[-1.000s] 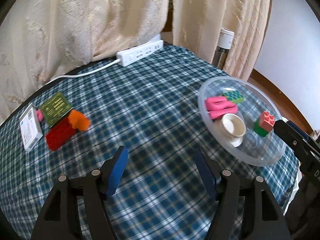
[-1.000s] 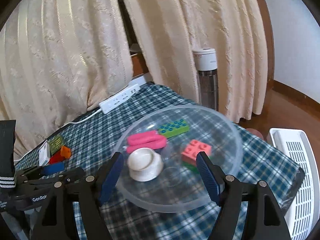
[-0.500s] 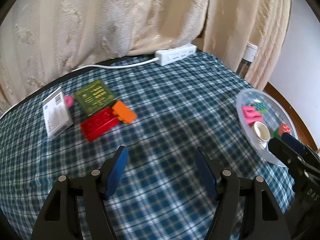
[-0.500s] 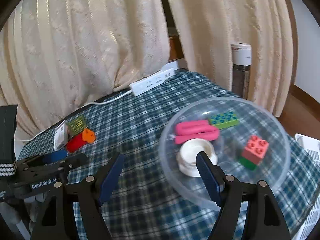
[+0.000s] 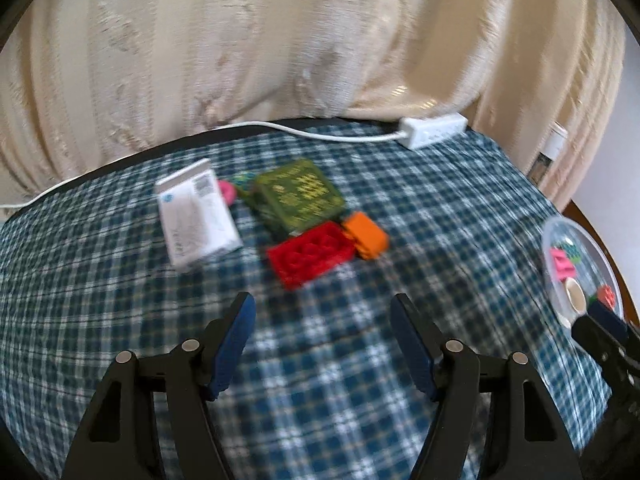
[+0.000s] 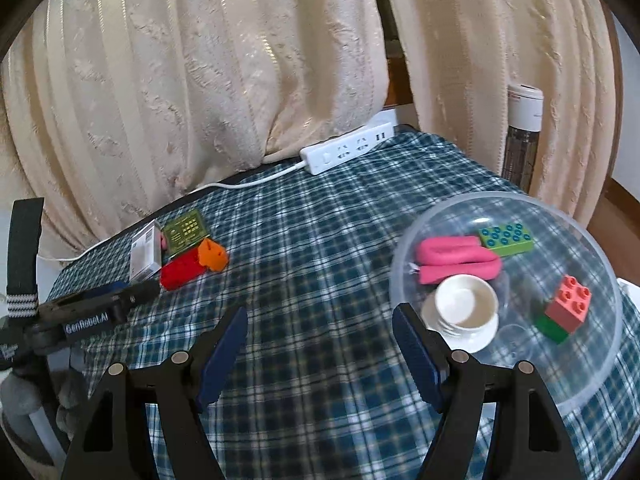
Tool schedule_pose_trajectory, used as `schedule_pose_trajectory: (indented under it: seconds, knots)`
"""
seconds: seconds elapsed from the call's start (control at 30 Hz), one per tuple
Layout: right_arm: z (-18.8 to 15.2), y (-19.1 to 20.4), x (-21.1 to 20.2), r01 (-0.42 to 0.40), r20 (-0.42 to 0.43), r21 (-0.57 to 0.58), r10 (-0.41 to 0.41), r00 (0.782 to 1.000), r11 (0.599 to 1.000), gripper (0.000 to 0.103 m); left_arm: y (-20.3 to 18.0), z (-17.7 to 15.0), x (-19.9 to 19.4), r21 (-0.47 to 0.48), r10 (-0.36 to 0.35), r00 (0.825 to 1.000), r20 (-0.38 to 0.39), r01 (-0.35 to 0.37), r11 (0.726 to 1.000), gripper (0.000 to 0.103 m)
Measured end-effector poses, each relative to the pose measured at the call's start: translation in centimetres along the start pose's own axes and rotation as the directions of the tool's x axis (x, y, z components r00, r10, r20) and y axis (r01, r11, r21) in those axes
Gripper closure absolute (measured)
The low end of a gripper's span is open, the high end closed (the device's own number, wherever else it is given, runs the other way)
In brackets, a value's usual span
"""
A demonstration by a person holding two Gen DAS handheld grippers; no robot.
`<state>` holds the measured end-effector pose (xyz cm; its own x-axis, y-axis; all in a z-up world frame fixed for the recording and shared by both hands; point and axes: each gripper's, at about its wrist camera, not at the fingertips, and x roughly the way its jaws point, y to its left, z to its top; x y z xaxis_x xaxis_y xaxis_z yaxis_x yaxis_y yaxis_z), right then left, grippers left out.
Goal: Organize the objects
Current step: 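Withdraw both grippers from the bowl toward the remaining objects, then grasp the white medicine box with the left gripper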
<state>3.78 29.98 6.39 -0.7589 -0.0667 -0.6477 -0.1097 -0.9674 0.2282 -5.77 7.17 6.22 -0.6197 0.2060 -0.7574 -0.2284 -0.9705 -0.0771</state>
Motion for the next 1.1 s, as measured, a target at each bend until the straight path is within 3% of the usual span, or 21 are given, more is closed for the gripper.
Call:
schedule_pose_trajectory:
  seconds: [0.07, 0.43, 0.7, 1.1]
  knots:
    - [0.0, 0.3, 0.3, -0.005, -0.004, -0.004, 0.005, 1.000, 1.000, 0.025, 1.4, 0.4, 0.1, -0.035, 0.014, 1.000, 0.011, -0.014, 0.999, 0.021]
    - [0.5, 2.1, 2.4, -0.030, -0.038, -0.028, 0.029, 0.999, 0.999, 0.025, 7.0, 2.0, 1.9, -0.169, 0.097, 0.995, 0.006, -0.094, 0.981, 0.020]
    - [1.1, 2.6, 3.9, -0.038, -0.057, -0.034, 0.036, 0.998, 0.999, 0.025, 8.6, 3.4, 4.5, -0.213, 0.140, 0.990, -0.021, -0.141, 0.967, 0.020]
    - [2.4, 4.4, 6.6, -0.055, -0.081, -0.076, 0.049, 0.996, 0.996, 0.025, 9.8, 5.4, 8.1, -0.254, 0.147, 0.988, -0.055, -0.156, 0.955, 0.020]
